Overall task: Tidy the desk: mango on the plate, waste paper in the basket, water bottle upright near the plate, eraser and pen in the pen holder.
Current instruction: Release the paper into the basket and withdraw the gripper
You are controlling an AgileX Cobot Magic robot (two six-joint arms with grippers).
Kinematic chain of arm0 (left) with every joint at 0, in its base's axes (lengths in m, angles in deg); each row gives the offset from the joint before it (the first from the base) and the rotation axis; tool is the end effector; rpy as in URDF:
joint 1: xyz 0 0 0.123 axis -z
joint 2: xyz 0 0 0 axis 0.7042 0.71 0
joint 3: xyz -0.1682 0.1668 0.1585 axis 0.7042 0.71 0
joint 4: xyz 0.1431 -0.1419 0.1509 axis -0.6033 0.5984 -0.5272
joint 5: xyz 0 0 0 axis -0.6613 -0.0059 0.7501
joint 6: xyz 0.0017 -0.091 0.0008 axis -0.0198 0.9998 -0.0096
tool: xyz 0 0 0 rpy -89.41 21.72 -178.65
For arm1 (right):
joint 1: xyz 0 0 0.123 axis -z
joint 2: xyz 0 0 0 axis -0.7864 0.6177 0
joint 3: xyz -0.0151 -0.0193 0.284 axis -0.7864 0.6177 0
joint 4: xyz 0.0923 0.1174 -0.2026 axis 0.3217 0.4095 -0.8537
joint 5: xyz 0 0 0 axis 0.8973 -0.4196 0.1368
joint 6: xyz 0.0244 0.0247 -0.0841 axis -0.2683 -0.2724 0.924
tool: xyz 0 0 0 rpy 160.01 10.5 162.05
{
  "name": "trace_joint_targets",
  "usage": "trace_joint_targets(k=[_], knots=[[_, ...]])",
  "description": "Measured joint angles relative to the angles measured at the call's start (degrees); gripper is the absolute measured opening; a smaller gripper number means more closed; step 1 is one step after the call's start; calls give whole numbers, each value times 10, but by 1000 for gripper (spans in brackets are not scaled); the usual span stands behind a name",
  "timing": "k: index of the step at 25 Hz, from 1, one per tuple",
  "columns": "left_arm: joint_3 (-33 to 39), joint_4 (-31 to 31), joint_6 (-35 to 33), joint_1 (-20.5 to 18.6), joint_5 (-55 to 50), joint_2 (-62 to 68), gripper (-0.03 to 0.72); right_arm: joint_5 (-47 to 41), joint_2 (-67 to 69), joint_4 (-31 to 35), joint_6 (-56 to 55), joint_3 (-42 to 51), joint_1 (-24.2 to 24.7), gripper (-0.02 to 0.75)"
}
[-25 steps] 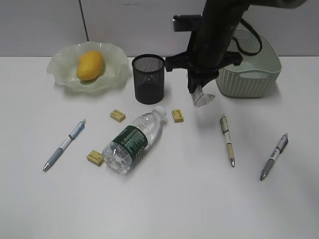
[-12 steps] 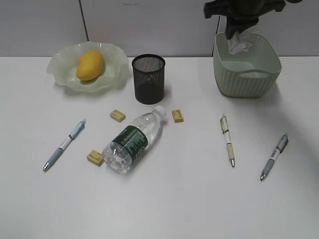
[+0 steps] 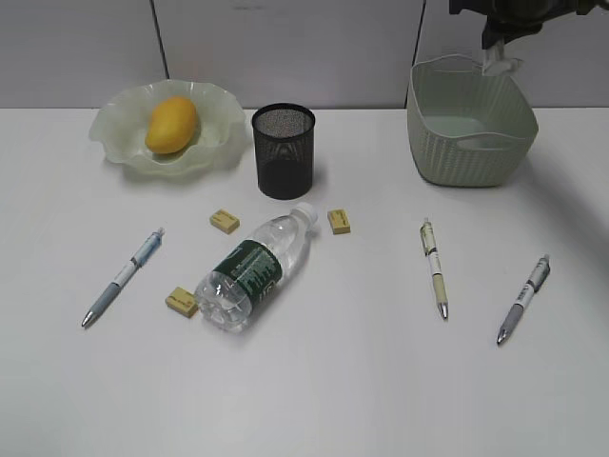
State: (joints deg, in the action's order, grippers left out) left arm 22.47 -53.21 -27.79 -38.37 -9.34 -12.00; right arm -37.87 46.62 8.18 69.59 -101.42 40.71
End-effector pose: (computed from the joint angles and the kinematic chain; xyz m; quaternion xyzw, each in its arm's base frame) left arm 0.0287 -0.0155 0.2828 0.1093 0.8971 -0.0699 0.4223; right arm 0.4906 0.0881 0.2708 -0.0098 0.9412 0.0141 0.3373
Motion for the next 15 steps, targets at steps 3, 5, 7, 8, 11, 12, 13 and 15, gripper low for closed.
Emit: trace_joint_targets(k=[3, 5, 7, 8, 11, 12, 13, 15], knots=[[0, 0, 0, 0, 0, 0, 484, 28, 22, 0, 0, 0, 1, 55], [0, 0, 0, 0, 0, 0, 484, 45, 40, 2, 0, 0, 2, 56], [0, 0, 0, 0, 0, 0, 484, 51, 59, 3, 0, 0, 2, 67], [0, 0, 0, 0, 0, 0, 484, 53, 69, 4, 0, 0, 2, 88], [0, 0, 0, 0, 0, 0, 484, 61, 92, 4, 0, 0, 2, 272], [0, 0, 0, 0, 0, 0, 484, 65, 98, 4, 0, 0, 2, 356], [0, 0, 0, 0, 0, 0, 484, 68, 101, 5, 0, 0, 2, 460], [0, 0, 0, 0, 0, 0, 484, 71, 104, 5, 0, 0, 2, 597]])
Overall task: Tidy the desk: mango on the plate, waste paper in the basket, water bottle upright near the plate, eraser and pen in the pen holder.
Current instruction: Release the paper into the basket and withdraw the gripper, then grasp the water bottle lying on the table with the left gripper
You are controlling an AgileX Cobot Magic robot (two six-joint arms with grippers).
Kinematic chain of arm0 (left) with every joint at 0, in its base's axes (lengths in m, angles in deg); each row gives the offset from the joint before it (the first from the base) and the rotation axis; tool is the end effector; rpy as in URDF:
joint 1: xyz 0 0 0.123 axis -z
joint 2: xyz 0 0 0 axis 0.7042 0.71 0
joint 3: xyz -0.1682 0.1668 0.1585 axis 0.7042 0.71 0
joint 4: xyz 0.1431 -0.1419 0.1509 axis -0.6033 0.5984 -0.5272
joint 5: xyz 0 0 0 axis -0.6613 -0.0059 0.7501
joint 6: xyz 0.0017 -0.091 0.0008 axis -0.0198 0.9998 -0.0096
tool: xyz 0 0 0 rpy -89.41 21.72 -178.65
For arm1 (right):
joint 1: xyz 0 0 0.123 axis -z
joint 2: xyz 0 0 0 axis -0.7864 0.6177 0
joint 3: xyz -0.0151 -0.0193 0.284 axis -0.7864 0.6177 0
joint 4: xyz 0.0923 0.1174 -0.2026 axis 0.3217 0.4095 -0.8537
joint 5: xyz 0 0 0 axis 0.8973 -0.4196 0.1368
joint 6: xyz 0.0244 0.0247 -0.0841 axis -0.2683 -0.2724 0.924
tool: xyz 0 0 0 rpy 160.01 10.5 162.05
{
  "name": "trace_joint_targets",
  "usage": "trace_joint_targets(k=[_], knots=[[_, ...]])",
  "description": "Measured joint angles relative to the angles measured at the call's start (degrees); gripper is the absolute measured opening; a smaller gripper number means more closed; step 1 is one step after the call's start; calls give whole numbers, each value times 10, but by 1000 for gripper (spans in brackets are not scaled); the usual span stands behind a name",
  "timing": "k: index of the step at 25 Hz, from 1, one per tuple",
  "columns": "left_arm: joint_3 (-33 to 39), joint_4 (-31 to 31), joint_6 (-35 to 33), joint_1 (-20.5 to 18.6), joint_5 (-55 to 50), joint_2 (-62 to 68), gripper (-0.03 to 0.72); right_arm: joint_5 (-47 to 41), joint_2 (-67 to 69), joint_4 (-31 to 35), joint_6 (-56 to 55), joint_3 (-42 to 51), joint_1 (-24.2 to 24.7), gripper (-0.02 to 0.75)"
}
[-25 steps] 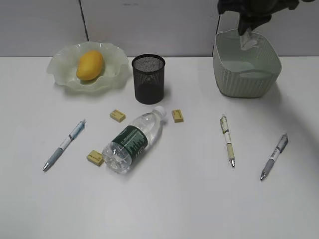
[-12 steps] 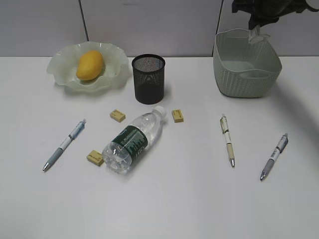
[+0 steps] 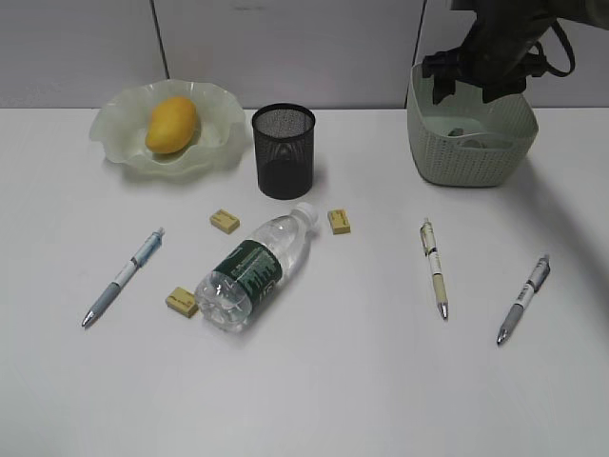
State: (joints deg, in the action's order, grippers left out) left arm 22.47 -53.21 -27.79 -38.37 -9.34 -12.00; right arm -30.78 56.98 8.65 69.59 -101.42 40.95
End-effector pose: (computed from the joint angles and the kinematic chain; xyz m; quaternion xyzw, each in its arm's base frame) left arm 0.0287 -0.0155 0.2828 0.1093 0.8971 -0.0699 0.4223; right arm 0.5182 0.0928 0.1846 -0.0138 0.9507 0.0155 0.3094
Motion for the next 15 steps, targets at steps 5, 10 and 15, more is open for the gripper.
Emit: trace_joint_targets(k=[5, 10, 15], knots=[[0, 0, 0, 0, 0, 0, 484, -20, 0, 0, 0, -12, 0, 584], [0, 0, 0, 0, 0, 0, 484, -104, 0, 16, 9, -60, 1, 573], [0, 0, 0, 0, 0, 0, 484, -185, -8, 54, 42, -91, 1, 572]])
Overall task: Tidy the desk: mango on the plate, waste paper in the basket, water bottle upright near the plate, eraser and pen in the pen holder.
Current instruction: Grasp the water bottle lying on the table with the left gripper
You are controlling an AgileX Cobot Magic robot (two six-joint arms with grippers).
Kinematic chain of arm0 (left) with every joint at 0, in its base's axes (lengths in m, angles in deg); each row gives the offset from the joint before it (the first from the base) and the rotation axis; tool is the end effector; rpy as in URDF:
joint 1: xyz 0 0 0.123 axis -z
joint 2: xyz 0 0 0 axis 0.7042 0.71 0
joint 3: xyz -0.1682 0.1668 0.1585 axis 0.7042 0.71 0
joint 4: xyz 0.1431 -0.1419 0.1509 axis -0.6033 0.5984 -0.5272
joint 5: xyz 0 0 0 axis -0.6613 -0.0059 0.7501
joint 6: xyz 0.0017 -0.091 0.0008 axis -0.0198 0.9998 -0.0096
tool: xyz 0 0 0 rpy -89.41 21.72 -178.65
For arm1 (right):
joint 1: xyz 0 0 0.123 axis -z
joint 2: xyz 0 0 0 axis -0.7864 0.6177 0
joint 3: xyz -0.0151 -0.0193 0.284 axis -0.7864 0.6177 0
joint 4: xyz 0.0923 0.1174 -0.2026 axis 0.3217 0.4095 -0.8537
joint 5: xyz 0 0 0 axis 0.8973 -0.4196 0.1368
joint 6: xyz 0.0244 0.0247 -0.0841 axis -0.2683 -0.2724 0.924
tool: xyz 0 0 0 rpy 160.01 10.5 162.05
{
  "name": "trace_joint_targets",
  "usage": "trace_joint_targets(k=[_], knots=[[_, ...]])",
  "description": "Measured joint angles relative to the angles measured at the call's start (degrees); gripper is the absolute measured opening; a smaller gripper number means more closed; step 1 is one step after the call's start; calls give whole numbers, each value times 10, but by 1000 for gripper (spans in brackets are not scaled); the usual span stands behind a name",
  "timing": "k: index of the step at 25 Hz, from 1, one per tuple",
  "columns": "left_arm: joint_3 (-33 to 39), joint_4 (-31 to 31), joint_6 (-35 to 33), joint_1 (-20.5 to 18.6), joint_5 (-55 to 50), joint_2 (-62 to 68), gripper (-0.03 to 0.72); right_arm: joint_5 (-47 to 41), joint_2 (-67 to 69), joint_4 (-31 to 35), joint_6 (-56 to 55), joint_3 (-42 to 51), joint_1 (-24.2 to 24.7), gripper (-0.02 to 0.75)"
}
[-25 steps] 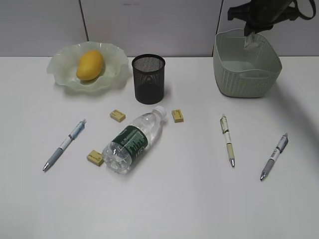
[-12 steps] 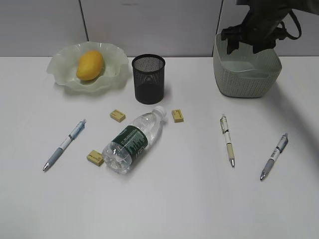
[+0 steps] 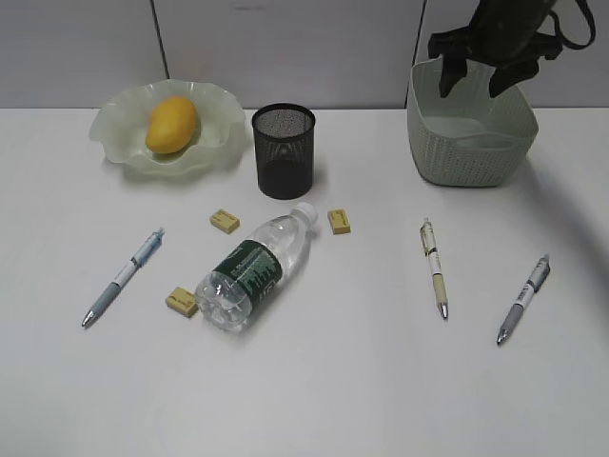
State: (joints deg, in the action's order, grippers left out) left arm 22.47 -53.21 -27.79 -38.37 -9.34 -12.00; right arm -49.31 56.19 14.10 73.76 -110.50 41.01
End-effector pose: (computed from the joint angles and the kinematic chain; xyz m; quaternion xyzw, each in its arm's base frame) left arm 0.0287 -0.0155 0.2828 0.1093 0.8971 -0.0699 0.4223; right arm 0.5064 0.0953 0.2234 -0.0208 0.9720 0.0305 0.2319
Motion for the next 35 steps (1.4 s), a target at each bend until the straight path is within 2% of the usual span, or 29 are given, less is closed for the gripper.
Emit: trace_joint_targets(k=[7, 15, 25, 35], knots=[[0, 0, 0, 0, 0, 0, 484, -96, -52, 11, 16, -1, 0, 572], [0, 0, 0, 0, 0, 0, 481, -105, -143, 11, 17, 37, -14, 571], [0, 0, 0, 0, 0, 0, 481, -105, -310, 1, 19, 203, -54, 571], [0, 0, 0, 0, 0, 0, 481, -106, -511, -14, 21, 428, -84, 570]])
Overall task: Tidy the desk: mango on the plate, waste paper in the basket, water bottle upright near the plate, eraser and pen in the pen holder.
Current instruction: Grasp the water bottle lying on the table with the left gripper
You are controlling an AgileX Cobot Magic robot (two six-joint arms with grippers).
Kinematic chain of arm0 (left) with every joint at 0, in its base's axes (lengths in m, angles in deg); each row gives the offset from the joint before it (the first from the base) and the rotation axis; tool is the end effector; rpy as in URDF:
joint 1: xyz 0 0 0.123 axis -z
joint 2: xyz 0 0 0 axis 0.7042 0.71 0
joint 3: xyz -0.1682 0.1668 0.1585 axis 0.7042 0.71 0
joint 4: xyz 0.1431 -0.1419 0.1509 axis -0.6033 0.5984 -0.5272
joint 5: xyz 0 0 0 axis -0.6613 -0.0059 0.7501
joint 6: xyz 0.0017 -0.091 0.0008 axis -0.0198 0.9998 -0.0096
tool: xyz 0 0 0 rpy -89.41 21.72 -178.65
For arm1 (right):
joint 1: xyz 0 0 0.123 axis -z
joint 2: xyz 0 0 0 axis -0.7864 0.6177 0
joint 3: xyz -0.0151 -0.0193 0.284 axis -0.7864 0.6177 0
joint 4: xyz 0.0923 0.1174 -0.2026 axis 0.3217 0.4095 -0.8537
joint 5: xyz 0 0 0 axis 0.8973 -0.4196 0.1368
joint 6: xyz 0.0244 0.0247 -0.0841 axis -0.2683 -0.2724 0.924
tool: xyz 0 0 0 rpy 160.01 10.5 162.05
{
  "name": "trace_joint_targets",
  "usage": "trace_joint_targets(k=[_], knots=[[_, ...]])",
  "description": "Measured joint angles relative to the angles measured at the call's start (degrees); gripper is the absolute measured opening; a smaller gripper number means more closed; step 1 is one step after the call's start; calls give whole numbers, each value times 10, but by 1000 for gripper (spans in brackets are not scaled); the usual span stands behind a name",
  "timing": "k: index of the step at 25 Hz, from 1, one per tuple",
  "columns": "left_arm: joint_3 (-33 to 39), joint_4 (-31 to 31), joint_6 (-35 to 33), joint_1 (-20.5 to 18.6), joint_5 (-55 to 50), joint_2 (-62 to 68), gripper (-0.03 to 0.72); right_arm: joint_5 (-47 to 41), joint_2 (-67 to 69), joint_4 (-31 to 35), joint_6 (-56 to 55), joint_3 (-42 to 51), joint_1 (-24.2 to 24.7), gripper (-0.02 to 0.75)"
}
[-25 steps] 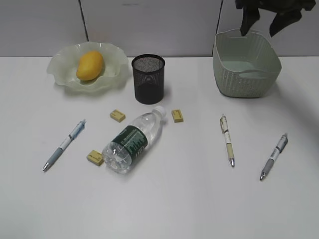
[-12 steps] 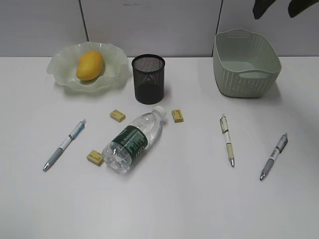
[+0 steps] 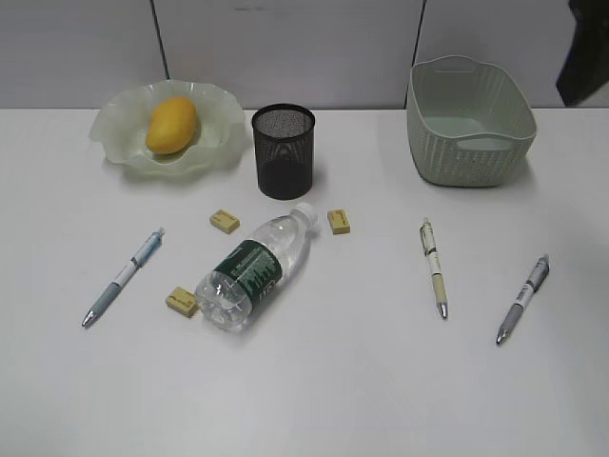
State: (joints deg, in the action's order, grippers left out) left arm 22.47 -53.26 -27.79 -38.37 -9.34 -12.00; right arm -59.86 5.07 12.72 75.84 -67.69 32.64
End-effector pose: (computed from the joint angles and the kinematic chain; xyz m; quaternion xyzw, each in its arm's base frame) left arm 0.0287 -0.0154 0.2828 0.1093 0.8972 -0.0695 0.4223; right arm 0.2726 0.0909 0.3649 -0.1099 0.9703 0.0269 0.2140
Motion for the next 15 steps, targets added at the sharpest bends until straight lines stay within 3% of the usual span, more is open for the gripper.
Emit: trace_joint_targets(k=[15], knots=[[0, 0, 0, 0, 0, 0, 481, 99, -278, 2, 0, 317, -1, 570]])
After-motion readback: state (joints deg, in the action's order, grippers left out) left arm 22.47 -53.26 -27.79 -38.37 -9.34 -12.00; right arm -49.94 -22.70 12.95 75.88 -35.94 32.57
